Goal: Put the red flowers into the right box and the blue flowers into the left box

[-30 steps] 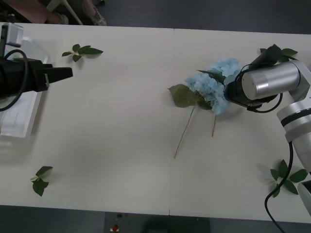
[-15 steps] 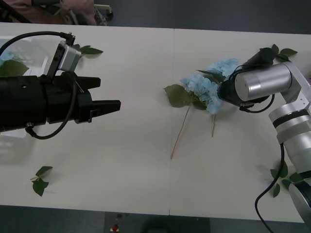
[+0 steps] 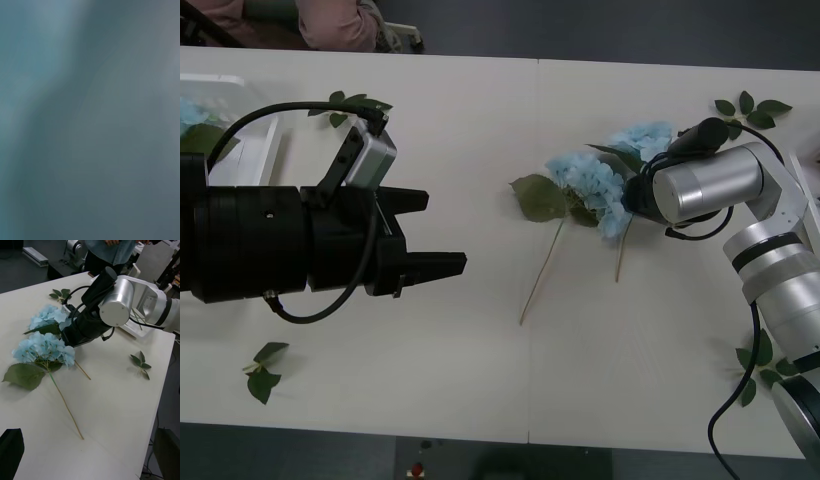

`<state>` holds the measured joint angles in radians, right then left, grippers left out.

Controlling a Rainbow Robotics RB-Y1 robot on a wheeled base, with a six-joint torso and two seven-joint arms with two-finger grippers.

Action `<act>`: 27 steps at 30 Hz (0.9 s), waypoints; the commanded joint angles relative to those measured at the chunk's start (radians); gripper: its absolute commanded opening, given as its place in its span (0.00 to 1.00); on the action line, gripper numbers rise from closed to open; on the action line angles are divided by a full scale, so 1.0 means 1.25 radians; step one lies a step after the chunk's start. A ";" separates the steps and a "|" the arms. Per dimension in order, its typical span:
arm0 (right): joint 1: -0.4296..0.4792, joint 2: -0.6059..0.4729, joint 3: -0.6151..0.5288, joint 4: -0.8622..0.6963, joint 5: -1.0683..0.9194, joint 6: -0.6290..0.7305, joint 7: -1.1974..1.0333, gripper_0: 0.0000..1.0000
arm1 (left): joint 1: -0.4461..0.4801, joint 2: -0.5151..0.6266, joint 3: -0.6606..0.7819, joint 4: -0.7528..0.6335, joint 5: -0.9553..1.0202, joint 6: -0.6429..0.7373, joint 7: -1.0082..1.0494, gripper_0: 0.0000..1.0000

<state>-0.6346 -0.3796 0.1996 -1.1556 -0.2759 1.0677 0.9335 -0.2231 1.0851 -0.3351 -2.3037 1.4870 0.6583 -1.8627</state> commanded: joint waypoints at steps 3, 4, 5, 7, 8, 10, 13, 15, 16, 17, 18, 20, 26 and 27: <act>-0.025 0.009 0.001 -0.004 0.006 -0.003 -0.026 0.05 | -0.014 -0.002 0.013 -0.019 -0.003 -0.009 -0.051 1.00; -0.025 0.009 0.001 -0.004 0.006 -0.003 -0.026 0.01 | -0.014 -0.002 0.013 -0.019 -0.003 -0.009 -0.051 1.00; -0.025 0.009 0.002 -0.004 0.004 -0.003 -0.026 0.00 | -0.014 -0.002 0.013 -0.019 -0.003 -0.009 -0.051 1.00; -0.025 0.009 0.002 -0.006 0.002 -0.003 -0.025 0.00 | -0.014 -0.002 0.013 -0.019 -0.003 -0.009 -0.051 1.00; -0.027 0.009 0.004 -0.004 0.000 -0.001 -0.025 0.00 | -0.014 -0.002 0.013 -0.019 -0.003 -0.009 -0.051 1.00; -0.035 0.009 0.004 -0.004 -0.001 0.012 -0.025 0.00 | -0.014 -0.002 0.013 -0.019 -0.003 -0.009 -0.051 1.00; -0.053 0.009 0.004 -0.006 -0.003 0.050 -0.022 0.00 | -0.014 -0.002 0.013 -0.019 -0.003 -0.009 -0.051 1.00; -0.064 0.009 0.004 -0.006 -0.004 0.065 -0.022 0.00 | -0.014 -0.002 0.013 -0.019 -0.003 -0.009 -0.051 1.00; -0.065 0.008 0.004 -0.006 -0.003 0.067 -0.022 0.00 | -0.014 -0.002 0.013 -0.019 -0.003 -0.009 -0.051 1.00; -0.069 0.009 0.004 -0.006 -0.003 0.067 -0.022 0.00 | -0.014 -0.002 0.013 -0.019 -0.003 -0.009 -0.051 1.00; -0.070 0.009 0.004 -0.006 -0.003 0.069 -0.020 0.00 | -0.014 -0.002 0.013 -0.019 -0.003 -0.009 -0.051 1.00; -0.075 0.008 0.004 -0.006 -0.003 0.069 -0.020 0.00 | -0.014 -0.002 0.013 -0.019 -0.003 -0.009 -0.051 1.00; -0.079 -0.007 0.001 -0.034 -0.005 0.090 -0.020 0.00 | -0.014 -0.002 0.013 -0.019 -0.003 -0.009 -0.051 1.00; -0.078 -0.015 0.001 -0.046 -0.005 0.103 -0.020 0.00 | -0.014 -0.002 0.013 -0.019 -0.003 -0.009 -0.051 1.00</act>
<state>-0.7052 -0.3801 0.1996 -1.1545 -0.2773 1.1650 0.9336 -0.2234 1.0850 -0.3380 -2.3037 1.4852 0.6583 -1.8910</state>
